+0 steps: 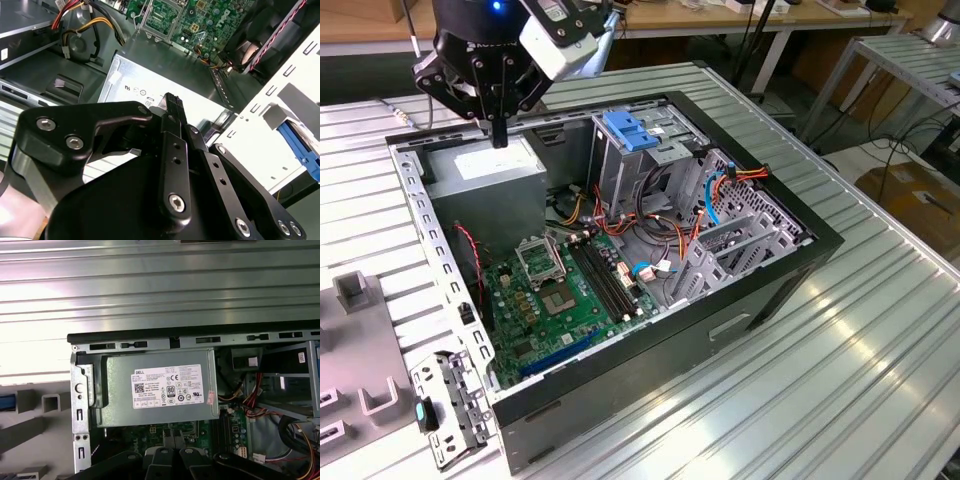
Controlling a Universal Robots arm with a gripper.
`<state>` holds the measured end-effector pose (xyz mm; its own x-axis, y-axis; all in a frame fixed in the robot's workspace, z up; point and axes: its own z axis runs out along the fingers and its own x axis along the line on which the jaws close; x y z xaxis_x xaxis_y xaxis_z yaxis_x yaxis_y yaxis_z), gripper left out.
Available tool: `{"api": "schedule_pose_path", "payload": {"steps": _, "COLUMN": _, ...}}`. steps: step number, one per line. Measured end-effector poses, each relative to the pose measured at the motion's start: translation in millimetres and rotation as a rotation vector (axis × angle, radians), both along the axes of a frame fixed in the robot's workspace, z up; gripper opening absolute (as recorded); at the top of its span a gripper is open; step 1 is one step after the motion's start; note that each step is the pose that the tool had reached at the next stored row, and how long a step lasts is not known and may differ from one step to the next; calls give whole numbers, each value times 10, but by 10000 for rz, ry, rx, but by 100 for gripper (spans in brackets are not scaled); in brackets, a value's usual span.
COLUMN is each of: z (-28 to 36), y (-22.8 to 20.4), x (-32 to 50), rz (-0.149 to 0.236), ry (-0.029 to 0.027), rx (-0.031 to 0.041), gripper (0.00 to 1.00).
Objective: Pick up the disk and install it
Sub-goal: 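Reach for the disk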
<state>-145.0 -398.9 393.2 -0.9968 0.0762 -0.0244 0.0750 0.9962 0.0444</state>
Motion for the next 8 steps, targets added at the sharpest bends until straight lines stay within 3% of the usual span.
{"api": "schedule_pose_path", "payload": {"steps": 8, "z": -4, "y": 0, "x": -29, "rz": -2, "ry": 17, "rx": 0, "gripper": 11}}
